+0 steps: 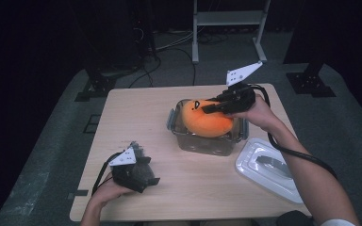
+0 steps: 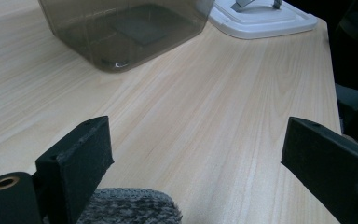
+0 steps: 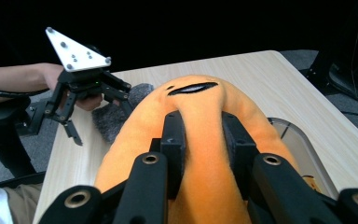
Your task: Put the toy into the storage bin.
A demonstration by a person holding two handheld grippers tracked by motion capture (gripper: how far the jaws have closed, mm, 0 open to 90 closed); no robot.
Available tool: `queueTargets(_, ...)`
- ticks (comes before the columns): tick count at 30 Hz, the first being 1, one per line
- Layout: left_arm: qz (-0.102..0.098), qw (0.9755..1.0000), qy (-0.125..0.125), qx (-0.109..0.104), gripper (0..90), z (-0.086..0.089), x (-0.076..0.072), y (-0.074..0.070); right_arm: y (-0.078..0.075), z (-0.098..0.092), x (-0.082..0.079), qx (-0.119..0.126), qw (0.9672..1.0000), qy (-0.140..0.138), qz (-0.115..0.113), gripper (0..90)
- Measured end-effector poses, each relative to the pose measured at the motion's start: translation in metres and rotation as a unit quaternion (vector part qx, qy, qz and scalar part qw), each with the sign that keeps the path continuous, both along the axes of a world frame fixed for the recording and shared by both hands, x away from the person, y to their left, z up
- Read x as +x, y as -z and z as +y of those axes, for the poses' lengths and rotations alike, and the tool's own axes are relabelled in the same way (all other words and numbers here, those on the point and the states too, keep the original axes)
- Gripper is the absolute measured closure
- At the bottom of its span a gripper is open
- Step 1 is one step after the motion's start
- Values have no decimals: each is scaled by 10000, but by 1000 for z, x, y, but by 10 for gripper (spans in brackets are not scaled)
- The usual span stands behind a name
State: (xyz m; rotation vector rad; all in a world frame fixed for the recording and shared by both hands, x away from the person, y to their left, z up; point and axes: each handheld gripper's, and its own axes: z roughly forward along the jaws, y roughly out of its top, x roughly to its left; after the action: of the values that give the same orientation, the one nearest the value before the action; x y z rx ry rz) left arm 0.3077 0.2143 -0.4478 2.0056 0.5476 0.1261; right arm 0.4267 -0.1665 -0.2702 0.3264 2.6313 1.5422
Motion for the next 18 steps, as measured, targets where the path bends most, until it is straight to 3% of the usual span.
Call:
queueTargets(6, -2, 10000, 2, 8, 76, 1, 0, 0, 7, 3, 11, -109, 9999, 16, -20, 734)
queueTargets(18, 31, 10000, -26, -2, 59, 2, -1, 1, 23, 3, 29, -90, 9999, 58, 64, 734)
